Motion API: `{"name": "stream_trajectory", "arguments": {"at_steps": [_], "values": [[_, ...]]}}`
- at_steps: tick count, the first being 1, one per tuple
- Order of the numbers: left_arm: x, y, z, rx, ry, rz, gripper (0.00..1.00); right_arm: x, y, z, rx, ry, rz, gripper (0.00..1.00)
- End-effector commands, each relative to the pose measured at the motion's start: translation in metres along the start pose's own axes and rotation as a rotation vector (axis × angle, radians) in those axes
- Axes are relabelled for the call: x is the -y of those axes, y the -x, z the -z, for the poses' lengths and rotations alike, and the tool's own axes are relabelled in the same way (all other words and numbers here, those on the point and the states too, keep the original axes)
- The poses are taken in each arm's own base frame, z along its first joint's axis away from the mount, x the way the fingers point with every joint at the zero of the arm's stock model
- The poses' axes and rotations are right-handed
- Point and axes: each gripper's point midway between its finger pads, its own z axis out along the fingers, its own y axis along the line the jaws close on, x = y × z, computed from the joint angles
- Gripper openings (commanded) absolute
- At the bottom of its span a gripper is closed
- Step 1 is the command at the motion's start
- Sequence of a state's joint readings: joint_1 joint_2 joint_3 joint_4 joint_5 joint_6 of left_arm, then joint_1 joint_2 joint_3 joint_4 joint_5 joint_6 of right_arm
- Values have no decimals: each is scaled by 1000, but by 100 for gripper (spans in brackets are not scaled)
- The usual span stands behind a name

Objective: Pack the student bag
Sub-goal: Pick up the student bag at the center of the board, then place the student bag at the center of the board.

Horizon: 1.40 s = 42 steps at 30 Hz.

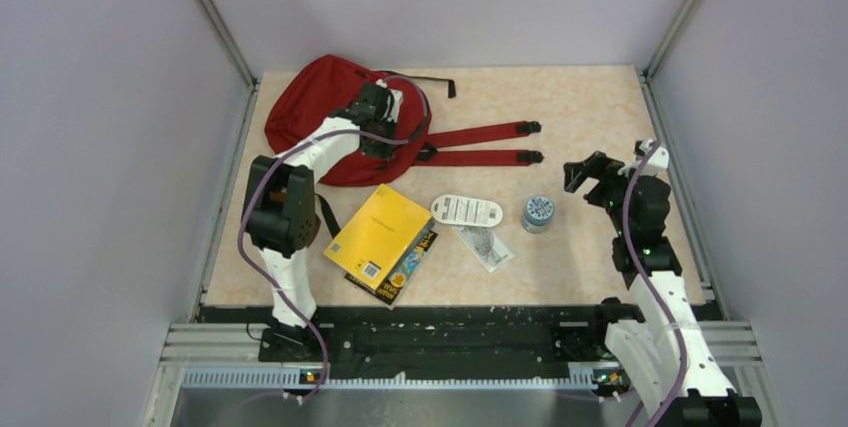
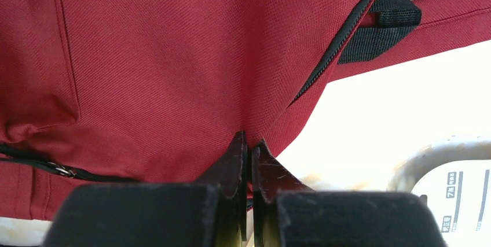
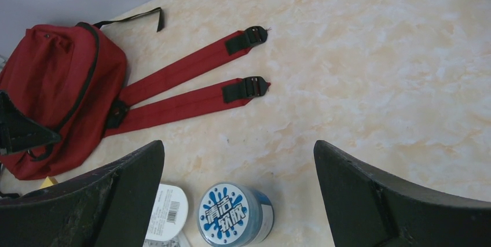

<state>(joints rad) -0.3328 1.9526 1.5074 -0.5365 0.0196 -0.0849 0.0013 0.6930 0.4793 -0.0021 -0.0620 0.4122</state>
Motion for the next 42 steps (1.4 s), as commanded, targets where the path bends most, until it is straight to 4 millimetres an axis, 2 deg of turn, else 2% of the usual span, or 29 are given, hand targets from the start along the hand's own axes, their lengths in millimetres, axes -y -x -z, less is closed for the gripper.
{"name": "stream_trajectory", "arguments": {"at_steps": [1,4,8,12,16,20,24,29,32,34,36,38,42], "values": [[-4,37,36,132,33,-4,0,-10,30,4,71,20,15,99],[2,60,67,242,4,4,0,-13,29,3,59,34,15,99],[3,95,118,399,-1,4,0,-18,27,1,41,61,17,99],[-13,132,176,587,4,93,0,-21,26,2,14,71,24,99],[-34,160,232,721,-34,161,0,-28,33,3,15,96,21,99],[-49,179,278,812,-70,184,0,-43,37,3,12,162,6,99],[-62,194,319,880,-51,163,0,-44,38,4,-1,166,7,99],[-58,206,354,952,-58,123,0,-42,34,7,-12,161,16,99],[-47,211,367,992,-114,107,0,-46,31,7,-24,183,12,98],[-37,211,365,985,-154,95,0,-48,28,7,-37,199,4,98],[-25,204,347,941,-182,75,0,-50,24,6,-44,211,-6,98],[-9,189,320,875,-209,52,0,-50,22,5,-47,219,-13,98],[29,144,262,723,-300,39,0,-47,17,2,-60,208,-22,98]]}}
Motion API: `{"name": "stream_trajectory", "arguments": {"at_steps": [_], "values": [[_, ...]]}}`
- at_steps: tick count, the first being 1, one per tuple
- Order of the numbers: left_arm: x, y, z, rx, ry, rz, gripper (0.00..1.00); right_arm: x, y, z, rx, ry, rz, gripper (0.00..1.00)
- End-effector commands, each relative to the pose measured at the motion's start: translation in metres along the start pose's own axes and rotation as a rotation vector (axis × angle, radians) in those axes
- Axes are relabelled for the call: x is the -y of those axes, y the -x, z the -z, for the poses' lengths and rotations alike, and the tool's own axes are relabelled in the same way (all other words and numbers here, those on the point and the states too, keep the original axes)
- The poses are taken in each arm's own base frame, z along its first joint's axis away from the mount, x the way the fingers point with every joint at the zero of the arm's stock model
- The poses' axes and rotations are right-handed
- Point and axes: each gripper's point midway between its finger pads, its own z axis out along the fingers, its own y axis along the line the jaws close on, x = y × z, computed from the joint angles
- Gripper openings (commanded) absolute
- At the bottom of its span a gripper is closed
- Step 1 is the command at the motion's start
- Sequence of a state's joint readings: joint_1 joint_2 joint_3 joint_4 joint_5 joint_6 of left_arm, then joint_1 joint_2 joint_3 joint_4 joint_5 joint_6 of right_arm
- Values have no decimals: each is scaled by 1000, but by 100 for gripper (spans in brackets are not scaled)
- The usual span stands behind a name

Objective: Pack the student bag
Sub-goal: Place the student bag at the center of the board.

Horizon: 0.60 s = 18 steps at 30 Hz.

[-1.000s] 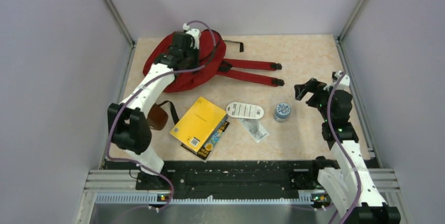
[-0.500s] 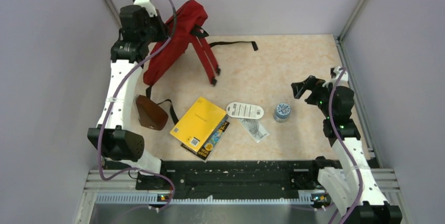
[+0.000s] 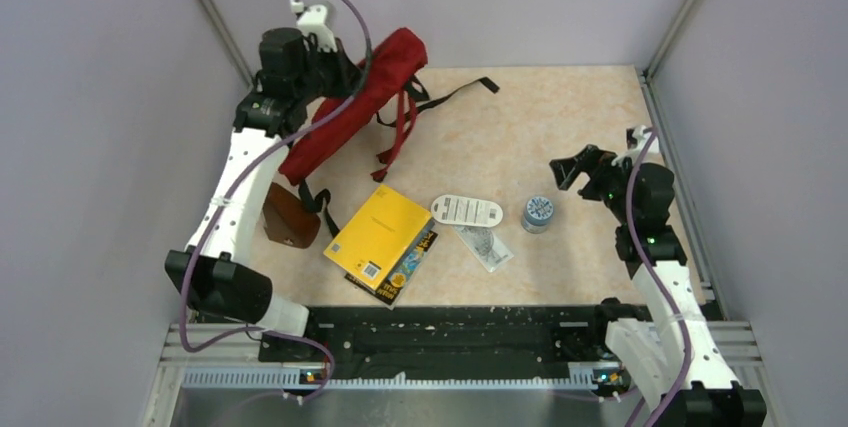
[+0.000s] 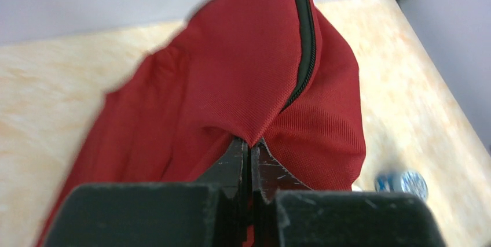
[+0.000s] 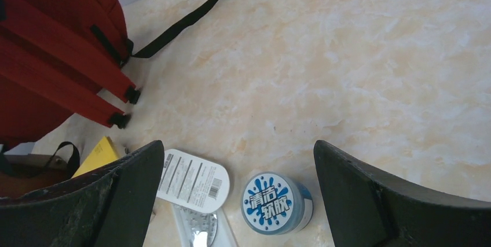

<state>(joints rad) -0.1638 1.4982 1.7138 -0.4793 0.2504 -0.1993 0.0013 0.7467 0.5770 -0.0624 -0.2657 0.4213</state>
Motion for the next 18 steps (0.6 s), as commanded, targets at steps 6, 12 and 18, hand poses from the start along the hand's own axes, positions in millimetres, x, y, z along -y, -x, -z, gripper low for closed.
{"name": "stream_trajectory", "arguments": {"at_steps": [6,12,18], "values": [[106,-120,4,-205,-303,-7,0,-1,12,0,44,-2,-8,98],[139,-189,29,-347,-420,37,23,2,12,1,52,-19,0,99],[136,-204,60,-364,-391,55,69,-7,9,-1,36,45,25,99]]}}
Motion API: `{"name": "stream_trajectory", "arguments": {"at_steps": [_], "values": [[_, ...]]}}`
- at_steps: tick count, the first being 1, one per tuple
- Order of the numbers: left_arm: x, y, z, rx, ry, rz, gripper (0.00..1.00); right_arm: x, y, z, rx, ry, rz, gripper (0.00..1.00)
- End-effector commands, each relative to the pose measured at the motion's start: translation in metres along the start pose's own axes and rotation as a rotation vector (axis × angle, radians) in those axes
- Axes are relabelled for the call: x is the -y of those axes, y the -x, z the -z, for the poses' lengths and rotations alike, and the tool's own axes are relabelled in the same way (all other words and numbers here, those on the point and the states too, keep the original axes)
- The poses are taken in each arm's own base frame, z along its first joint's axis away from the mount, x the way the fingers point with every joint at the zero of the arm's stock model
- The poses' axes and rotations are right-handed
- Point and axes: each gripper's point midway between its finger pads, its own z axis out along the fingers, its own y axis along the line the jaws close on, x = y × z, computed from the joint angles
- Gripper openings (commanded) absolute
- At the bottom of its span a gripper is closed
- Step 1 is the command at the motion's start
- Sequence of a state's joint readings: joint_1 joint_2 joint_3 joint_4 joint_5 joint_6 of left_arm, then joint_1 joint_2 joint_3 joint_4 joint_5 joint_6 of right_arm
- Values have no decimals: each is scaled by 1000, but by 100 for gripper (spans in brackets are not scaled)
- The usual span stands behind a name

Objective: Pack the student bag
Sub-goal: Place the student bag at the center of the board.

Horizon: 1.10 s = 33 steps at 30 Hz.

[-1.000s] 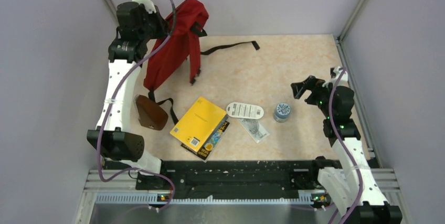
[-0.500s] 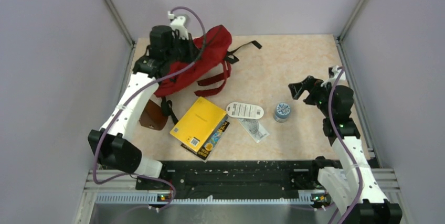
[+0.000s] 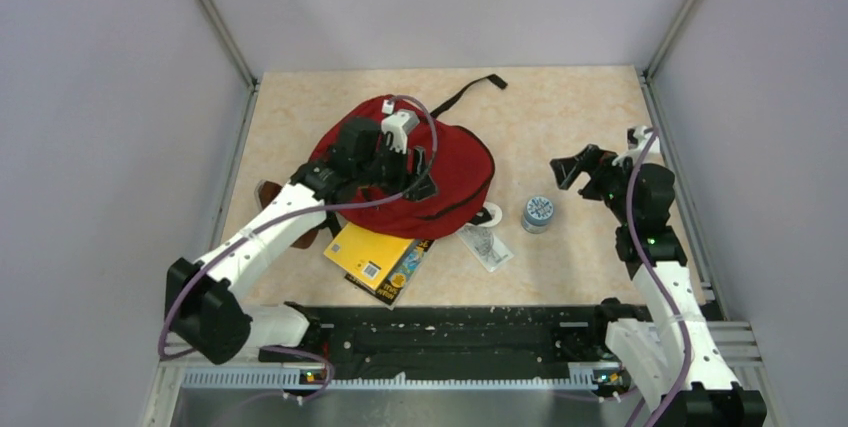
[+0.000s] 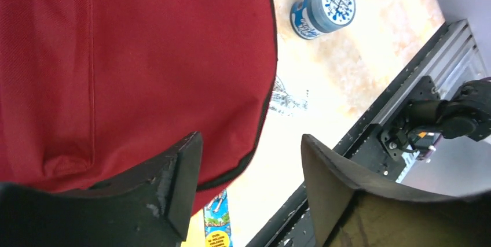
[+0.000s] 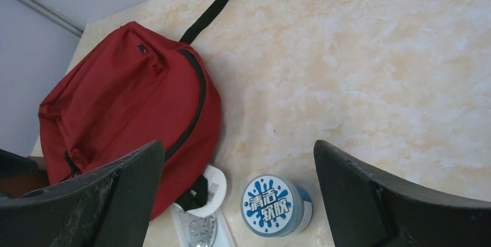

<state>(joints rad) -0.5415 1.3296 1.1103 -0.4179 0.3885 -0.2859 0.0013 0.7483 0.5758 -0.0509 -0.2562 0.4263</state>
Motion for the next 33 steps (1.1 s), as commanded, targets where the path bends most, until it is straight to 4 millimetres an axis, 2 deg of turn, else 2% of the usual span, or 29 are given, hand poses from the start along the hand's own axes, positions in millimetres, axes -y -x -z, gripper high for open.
{"name": "stream_trajectory", "arguments": {"at_steps": [1,4,6,9,13,18,19,22,27,33], "values": [[15,17,35,156,0,-1,73,-11,5,0,15,70,33,99],[1,9,52,228,84,49,84,-37,1,-2,-5,173,95,98],[-14,-5,58,258,158,115,88,-55,-6,-4,-30,219,145,98],[-38,-27,63,275,257,202,90,-88,-24,-11,-84,281,224,97],[-56,-47,65,303,307,280,90,-148,-61,-21,-177,420,280,90],[-96,-68,72,332,420,364,89,-228,-103,-36,-244,526,366,84],[-103,-71,73,332,420,392,89,-241,-121,-41,-278,529,402,84],[-124,-84,75,345,430,470,85,-276,-149,-53,-315,522,482,81],[-145,-88,80,423,469,531,77,-312,-193,-74,-419,508,522,70],[-166,-97,84,473,561,562,74,-325,-220,-100,-459,496,566,59]]}}
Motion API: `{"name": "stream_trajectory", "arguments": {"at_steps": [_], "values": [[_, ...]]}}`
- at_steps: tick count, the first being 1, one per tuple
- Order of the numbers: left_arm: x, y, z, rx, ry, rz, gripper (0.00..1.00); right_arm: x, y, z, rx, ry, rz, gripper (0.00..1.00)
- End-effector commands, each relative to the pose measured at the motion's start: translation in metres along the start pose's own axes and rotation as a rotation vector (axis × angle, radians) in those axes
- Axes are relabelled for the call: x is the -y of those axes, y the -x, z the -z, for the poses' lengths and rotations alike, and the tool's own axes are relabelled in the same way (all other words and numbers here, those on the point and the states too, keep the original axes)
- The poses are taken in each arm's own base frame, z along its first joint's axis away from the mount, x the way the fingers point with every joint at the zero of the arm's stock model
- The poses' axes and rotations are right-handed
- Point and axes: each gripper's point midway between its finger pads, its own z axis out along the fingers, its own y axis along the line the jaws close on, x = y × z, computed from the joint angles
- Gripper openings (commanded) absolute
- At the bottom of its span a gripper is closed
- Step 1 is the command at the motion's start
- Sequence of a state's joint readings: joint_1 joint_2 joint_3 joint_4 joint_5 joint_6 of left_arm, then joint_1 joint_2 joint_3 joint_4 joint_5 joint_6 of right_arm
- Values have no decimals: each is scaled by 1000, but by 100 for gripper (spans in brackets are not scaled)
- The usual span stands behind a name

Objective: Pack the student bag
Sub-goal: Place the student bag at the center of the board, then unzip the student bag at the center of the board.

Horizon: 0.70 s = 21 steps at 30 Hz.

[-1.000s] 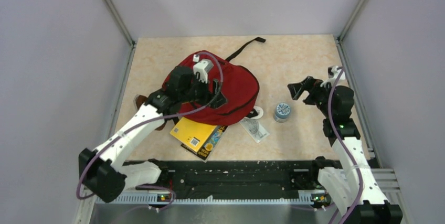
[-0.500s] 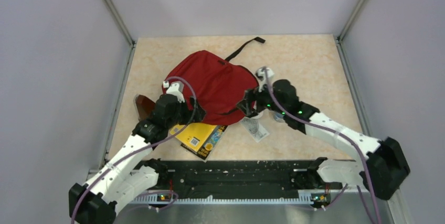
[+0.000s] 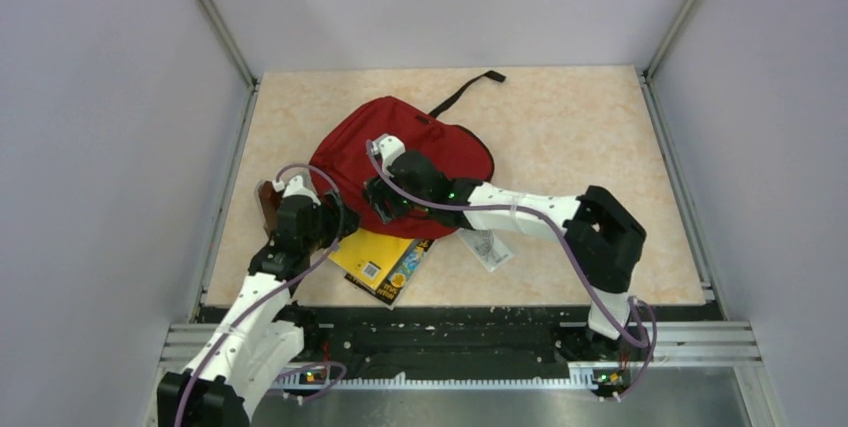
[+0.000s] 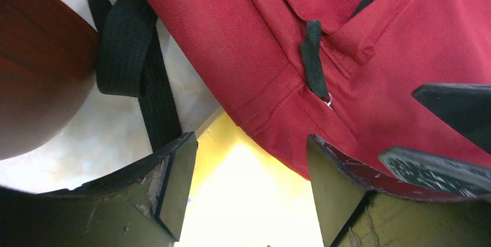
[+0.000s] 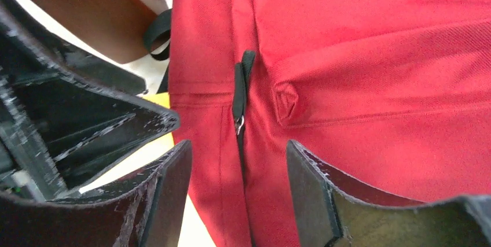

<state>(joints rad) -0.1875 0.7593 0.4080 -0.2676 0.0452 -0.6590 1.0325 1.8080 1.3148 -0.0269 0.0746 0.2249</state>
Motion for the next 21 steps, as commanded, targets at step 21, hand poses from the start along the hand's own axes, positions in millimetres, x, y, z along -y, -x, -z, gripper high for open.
{"name": "stream_trajectory", "arguments": {"at_steps": [21], "values": [[-6,30,-30,154,-5,115,59,-10,1,-66,-50,-59,128,37]]}}
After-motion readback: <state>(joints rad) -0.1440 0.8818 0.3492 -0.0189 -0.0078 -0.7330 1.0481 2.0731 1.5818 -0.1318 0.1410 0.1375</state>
